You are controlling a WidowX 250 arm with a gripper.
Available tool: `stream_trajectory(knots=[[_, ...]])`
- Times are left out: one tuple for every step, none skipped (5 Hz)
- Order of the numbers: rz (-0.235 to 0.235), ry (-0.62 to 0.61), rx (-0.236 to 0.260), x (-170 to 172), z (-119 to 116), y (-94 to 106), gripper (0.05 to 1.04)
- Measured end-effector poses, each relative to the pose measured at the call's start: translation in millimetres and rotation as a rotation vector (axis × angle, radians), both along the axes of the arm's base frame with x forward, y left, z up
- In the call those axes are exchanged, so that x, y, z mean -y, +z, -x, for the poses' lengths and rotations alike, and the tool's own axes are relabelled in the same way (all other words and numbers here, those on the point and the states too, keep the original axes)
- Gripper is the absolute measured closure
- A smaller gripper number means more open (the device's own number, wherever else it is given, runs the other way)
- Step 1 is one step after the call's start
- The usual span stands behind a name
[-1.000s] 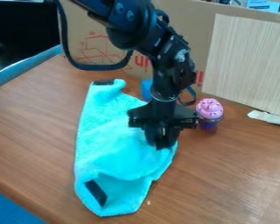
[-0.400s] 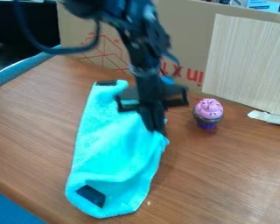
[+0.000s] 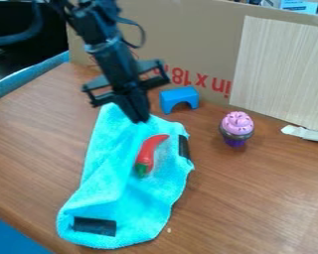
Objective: Unfold the cloth from the top right to bottom left
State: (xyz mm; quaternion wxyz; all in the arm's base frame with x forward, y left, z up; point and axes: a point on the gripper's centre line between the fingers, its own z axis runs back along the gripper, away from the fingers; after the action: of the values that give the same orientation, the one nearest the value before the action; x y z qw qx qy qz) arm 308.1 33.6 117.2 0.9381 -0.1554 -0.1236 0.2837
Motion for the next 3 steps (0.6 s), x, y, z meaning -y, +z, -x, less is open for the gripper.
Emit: stream_trajectory(knots=[[-0.004,-0.026,-0.049,-18.5,11.6,-6.5,1.025],[-0.033,-0.017,-0.144,-50.1,29.6,-27.5,1.025],[-0.064,-0.007,-0.242,-71.7,43.8,-38.9,1.025]])
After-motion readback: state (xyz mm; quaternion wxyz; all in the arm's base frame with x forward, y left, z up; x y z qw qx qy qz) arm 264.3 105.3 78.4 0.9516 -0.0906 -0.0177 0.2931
